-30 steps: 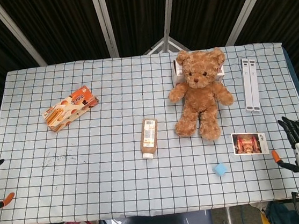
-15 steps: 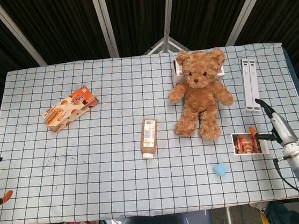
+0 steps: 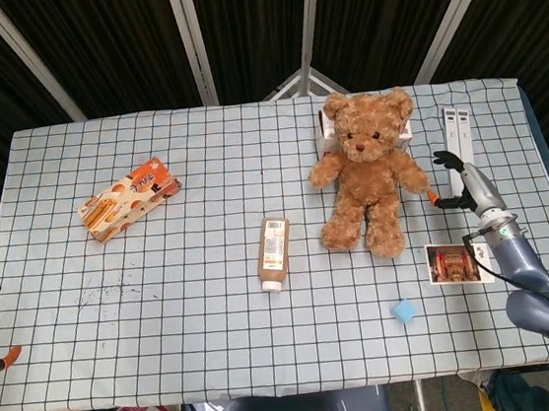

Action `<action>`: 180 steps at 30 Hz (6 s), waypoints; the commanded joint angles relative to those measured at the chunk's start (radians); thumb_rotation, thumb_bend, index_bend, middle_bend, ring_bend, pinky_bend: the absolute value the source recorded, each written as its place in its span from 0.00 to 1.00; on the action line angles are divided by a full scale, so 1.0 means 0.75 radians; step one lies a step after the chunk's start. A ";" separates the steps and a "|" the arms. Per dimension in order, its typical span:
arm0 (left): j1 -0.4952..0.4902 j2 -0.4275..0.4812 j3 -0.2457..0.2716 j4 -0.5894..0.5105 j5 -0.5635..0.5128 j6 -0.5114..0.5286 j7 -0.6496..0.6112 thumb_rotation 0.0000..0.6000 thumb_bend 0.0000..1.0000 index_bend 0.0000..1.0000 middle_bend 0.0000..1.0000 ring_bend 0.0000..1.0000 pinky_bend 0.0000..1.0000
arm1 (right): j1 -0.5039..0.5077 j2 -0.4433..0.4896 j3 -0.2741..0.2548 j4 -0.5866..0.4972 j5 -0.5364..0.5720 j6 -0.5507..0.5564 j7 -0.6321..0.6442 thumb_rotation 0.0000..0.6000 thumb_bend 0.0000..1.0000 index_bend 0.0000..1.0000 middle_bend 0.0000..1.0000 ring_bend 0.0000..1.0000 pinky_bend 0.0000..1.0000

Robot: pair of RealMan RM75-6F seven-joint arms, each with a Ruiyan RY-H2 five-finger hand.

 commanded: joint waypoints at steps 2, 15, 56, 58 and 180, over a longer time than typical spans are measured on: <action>-0.005 -0.002 -0.004 0.002 -0.009 -0.005 0.000 1.00 0.24 0.15 0.00 0.00 0.03 | 0.038 -0.052 0.027 0.057 0.086 -0.018 -0.069 1.00 0.40 0.28 0.32 0.26 0.00; -0.014 -0.001 0.001 0.004 -0.016 -0.016 0.004 1.00 0.24 0.15 0.00 0.00 0.03 | 0.070 -0.063 -0.001 0.018 0.215 -0.074 -0.243 1.00 0.40 0.25 0.31 0.24 0.00; -0.043 -0.005 0.006 0.011 -0.044 -0.044 0.019 1.00 0.24 0.16 0.00 0.00 0.03 | 0.131 -0.016 0.037 -0.133 0.454 -0.028 -0.395 1.00 0.39 0.08 0.22 0.19 0.00; -0.044 -0.006 0.007 0.012 -0.047 -0.045 0.022 1.00 0.24 0.16 0.00 0.00 0.03 | 0.139 -0.026 0.039 -0.124 0.478 -0.017 -0.409 1.00 0.39 0.13 0.26 0.22 0.00; -0.062 -0.019 0.029 0.000 -0.069 -0.035 0.066 1.00 0.24 0.17 0.00 0.00 0.03 | 0.135 -0.159 0.067 0.059 0.621 0.050 -0.710 1.00 0.39 0.45 0.51 0.45 0.00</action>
